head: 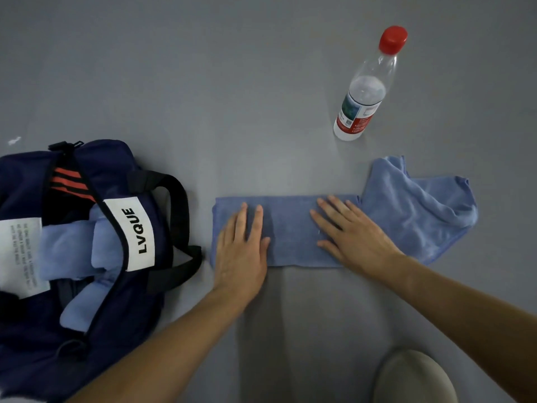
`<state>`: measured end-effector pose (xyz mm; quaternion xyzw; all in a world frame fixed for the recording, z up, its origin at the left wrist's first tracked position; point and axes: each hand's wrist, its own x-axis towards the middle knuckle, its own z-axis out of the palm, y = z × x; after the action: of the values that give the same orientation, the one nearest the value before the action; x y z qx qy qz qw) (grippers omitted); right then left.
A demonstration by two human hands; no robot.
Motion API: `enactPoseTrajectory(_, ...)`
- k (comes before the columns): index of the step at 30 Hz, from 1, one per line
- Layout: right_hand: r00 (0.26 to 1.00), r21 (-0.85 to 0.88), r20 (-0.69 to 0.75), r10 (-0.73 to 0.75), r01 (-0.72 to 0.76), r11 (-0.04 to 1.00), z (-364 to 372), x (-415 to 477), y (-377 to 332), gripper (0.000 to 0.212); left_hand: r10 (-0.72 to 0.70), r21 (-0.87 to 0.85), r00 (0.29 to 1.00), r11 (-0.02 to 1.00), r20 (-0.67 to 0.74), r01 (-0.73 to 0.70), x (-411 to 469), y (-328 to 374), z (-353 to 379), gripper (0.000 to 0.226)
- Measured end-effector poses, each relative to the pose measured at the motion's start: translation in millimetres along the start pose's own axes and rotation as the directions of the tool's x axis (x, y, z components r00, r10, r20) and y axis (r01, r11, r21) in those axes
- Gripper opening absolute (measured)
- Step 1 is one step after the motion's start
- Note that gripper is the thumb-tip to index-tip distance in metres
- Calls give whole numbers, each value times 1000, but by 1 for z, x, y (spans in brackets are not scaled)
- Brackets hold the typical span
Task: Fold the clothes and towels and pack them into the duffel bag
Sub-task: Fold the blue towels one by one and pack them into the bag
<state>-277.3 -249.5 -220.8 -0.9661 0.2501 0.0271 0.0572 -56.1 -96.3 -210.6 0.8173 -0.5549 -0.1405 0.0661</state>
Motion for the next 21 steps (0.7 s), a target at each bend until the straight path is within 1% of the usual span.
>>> enactPoseTrajectory(2, 997, -21, 78, 22, -20, 1000, 7, -9, -3, 68, -112, -1, 992, 994, 63, 112, -3, 0, 15, 68)
enactPoseTrajectory(4, 993, -32, 111, 40, -36, 999, 7, -12, -3, 70, -118, 30, 991, 993, 55, 117, -2, -3, 22, 72)
enactPoseTrajectory(7, 986, -20, 141, 91, -89, 996, 3, -12, -8, 71, -36, 91, 997, 995, 68, 30, 7, -13, 22, 73)
enactPoseTrajectory(9, 978, 9, 145, 150, -153, 988, 0, -18, -18, 72, 56, 123, 992, 990, 109, -69, 26, -27, 15, 73)
enactPoseTrajectory(12, 963, 44, 170, 211, -222, 974, -6, -31, -42, 72, 183, 228, 974, 951, 135, -210, 63, -46, -2, 72)
enactPoseTrajectory(13, 962, 61, 171, 215, -228, 972, -7, -36, -53, 71, 200, 255, 972, 940, 123, -225, 72, -48, -8, 71)
enactPoseTrajectory(15, 963, 104, 148, 223, -240, 965, -8, -45, -77, 66, 173, 279, 983, 942, 68, -185, 83, -41, -17, 71)
enactPoseTrajectory(18, 976, 162, 104, 192, -207, 965, -10, -52, -112, 57, 93, 193, 996, 977, 7, -93, 77, -13, -16, 65)
enactPoseTrajectory(20, 986, 197, 78, 144, -157, 968, -8, -53, -126, 48, 108, 94, 993, 990, -42, -103, 55, 6, -4, 55)
enactPoseTrajectory(21, 991, 197, 73, 114, -127, 972, -6, -54, -130, 45, 126, 63, 991, 990, -39, -123, 40, 12, 5, 53)
